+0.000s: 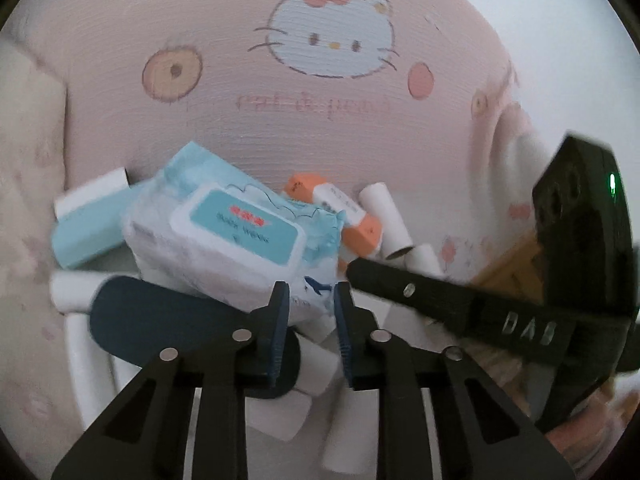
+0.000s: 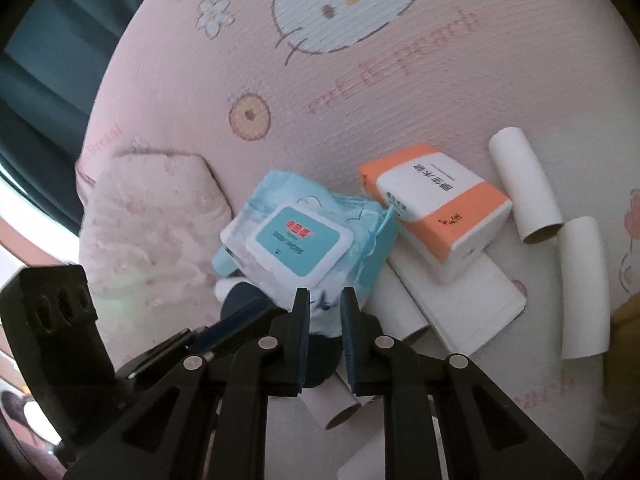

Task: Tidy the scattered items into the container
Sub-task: 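Close the left gripper on the blue baby-wipes pack and lift it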

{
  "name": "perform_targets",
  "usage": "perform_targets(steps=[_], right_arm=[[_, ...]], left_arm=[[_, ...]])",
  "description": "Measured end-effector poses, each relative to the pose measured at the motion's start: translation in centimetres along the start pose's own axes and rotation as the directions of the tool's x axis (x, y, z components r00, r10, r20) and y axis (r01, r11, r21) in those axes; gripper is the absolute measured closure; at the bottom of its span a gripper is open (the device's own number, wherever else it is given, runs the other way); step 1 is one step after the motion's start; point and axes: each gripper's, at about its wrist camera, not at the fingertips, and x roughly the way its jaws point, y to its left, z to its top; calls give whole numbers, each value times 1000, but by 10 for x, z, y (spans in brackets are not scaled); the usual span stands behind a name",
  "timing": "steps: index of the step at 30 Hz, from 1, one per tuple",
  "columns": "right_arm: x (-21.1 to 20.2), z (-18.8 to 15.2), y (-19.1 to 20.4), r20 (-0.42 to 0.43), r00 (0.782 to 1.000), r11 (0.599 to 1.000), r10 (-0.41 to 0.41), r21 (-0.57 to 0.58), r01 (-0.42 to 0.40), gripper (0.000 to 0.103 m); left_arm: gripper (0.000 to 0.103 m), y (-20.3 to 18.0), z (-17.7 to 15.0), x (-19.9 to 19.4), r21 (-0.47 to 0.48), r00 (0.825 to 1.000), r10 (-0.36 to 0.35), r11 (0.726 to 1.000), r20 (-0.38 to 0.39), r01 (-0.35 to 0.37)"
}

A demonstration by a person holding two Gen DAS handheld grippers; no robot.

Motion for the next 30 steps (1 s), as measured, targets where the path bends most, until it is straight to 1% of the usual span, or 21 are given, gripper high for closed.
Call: perform_targets(steps=[2,4,5,6,7,8,9,10,12,13,14,16,19,21,22,23,25,27,30], right_arm=[[-5,0,-2,9,1000,1000,0,10,0,89],[-6,0,-2,8,1000,1000,-10,12,10,87],[-5,0,-2,-1,1000,1000,-14,16,14,85],[-3,-1,-3,-12,1000,1000,-16,26,16,79],[1,-2,-3,-17,1000,999,-18,42,18,67],[3,-3,-5,-21,1000,998,-15,57,16,59],[7,-5,-6,-24,1000,998,-6,68,8,47],[9,-7,-6,-21,1000,997,-2,71,3,46],[14,-9,-5,-14,1000,999,-18,49,19,46],[17,-10,-4,-25,999,999,-30,40,31,46],[20,-10,-5,-35,999,999,-33,39,34,46],[28,-12,-8,-50,998,998,-27,49,30,45],[35,-14,-13,-65,997,997,-52,56,56,45],[38,-16,-22,-72,996,993,-51,100,58,45],[39,-17,-27,-71,997,991,-35,129,44,44],[39,-18,-33,-66,998,986,-13,167,23,43],[39,-19,-40,-51,999,978,3,211,8,39],[39,-20,-42,-31,999,974,-5,225,12,39],[44,-19,-40,-22,1000,978,-1,206,5,39]], left_arm=[[64,-4,2,-10,54,999,41,998,7,-42],[44,0,6,-22,81,998,58,995,35,-60],[41,3,10,-28,91,997,66,993,51,-70],[38,7,14,-32,101,995,74,992,63,-80],[36,11,19,-34,115,994,84,989,71,-92],[36,17,25,-34,131,992,102,985,69,-110],[36,22,30,-32,141,991,119,982,64,-127],[36,30,36,-25,148,990,128,980,52,-134],[36,48,46,-8,127,990,138,982,-2,-137],[36,57,50,1,105,990,136,986,-38,-132],[36,66,52,11,91,991,118,990,-68,-111],[36,79,55,25,66,988,117,992,-95,-111],[36,95,48,41,31,983,127,992,-129,-124],[36,104,42,46,-12,986,94,995,-137,-97],[36,108,40,45,-36,990,65,997,-124,-70],[36,113,40,45,-55,992,45,997,-121,-52],[36,122,40,46,-104,992,7,994,-126,-20],[36,131,40,48,-162,992,-38,987,-124,18],[36,144,41,54,-231,989,-97,971,-114,68]])
